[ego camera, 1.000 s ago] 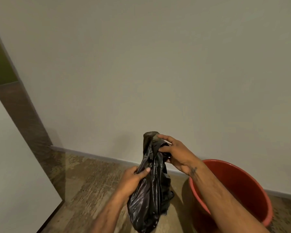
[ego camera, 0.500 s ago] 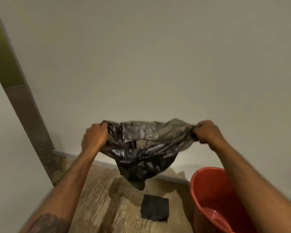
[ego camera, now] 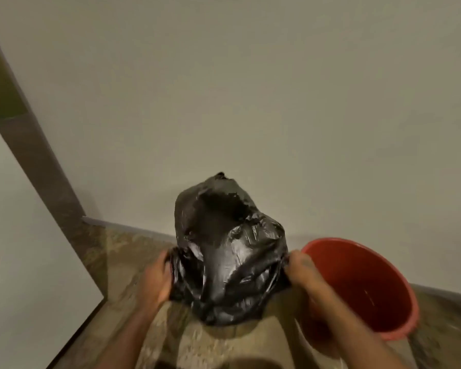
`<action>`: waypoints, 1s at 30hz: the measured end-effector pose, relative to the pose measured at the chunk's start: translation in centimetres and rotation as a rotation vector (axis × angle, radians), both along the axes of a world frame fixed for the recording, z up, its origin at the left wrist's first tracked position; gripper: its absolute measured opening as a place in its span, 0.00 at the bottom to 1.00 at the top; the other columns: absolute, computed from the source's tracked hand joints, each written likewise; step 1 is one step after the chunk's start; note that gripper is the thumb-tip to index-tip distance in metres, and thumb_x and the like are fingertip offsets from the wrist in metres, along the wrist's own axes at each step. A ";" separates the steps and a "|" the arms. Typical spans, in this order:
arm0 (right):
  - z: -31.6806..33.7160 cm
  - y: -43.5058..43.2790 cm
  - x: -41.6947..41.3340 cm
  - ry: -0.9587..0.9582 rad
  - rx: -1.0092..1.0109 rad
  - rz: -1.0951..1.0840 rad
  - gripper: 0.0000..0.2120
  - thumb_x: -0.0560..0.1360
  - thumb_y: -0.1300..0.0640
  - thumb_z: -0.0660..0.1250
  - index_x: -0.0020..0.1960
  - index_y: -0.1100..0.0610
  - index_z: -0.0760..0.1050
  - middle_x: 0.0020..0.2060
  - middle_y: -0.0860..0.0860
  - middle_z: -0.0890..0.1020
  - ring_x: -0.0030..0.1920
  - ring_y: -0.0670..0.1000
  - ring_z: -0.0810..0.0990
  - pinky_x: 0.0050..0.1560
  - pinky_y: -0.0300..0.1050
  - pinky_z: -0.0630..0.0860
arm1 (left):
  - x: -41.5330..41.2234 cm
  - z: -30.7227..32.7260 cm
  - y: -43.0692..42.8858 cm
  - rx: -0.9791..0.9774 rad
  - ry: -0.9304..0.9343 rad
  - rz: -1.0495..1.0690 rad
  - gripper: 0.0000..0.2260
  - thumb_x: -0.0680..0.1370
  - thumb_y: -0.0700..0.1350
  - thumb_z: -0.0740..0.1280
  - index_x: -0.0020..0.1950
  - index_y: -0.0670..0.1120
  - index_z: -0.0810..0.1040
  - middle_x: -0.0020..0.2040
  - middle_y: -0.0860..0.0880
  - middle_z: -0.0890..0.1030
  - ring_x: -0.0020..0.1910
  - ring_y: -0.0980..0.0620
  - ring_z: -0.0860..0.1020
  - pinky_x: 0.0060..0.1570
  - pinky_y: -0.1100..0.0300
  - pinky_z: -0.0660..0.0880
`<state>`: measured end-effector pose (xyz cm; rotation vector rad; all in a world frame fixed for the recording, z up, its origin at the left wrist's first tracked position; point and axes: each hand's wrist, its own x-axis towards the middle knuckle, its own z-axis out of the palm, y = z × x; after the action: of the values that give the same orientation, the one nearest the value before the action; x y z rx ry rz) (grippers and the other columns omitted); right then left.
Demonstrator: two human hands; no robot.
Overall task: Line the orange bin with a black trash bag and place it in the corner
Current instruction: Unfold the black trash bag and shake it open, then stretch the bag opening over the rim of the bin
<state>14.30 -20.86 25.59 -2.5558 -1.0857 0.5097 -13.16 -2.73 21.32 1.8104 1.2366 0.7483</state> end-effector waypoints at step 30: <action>22.9 -12.1 11.7 0.362 0.842 -0.647 0.10 0.76 0.53 0.62 0.36 0.52 0.71 0.19 0.44 0.74 0.15 0.42 0.67 0.20 0.31 0.62 | 11.9 18.6 -0.5 -0.452 -0.726 -0.227 0.11 0.78 0.44 0.64 0.39 0.47 0.84 0.32 0.49 0.83 0.32 0.49 0.79 0.35 0.58 0.76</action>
<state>26.04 -32.95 48.48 -1.7985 -0.2107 0.2404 -1.24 -3.19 39.93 1.1240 0.6343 0.8121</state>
